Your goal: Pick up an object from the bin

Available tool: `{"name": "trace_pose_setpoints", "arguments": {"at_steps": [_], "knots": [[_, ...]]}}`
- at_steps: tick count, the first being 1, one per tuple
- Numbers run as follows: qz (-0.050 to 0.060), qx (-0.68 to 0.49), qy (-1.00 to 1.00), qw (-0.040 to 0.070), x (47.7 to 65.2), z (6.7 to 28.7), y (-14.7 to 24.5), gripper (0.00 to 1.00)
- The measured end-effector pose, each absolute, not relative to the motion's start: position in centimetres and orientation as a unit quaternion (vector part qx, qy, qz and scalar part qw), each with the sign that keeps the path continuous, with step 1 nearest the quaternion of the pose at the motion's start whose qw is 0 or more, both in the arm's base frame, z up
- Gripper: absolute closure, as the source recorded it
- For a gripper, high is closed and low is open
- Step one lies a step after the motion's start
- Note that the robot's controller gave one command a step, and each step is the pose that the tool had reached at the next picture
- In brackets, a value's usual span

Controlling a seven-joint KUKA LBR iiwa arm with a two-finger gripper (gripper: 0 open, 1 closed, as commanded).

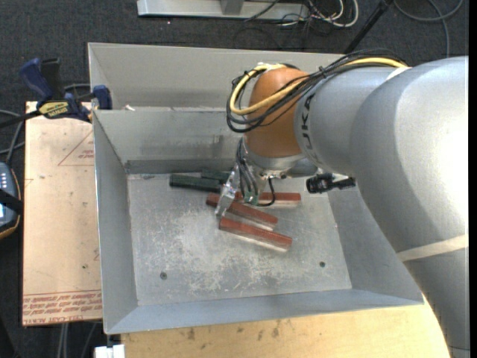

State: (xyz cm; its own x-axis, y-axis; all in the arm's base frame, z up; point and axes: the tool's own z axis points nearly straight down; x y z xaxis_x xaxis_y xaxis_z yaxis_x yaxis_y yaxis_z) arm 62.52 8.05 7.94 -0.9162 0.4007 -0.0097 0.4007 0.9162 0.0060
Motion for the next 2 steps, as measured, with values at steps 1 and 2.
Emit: {"name": "trace_pose_setpoints", "arguments": {"at_steps": [1,2], "knots": [[0.002,0.205,0.979,0.005,62.53,7.94,8.05,1.0],[0.002,0.204,0.979,0.005,62.47,8.16,8.04,1.0]]}}
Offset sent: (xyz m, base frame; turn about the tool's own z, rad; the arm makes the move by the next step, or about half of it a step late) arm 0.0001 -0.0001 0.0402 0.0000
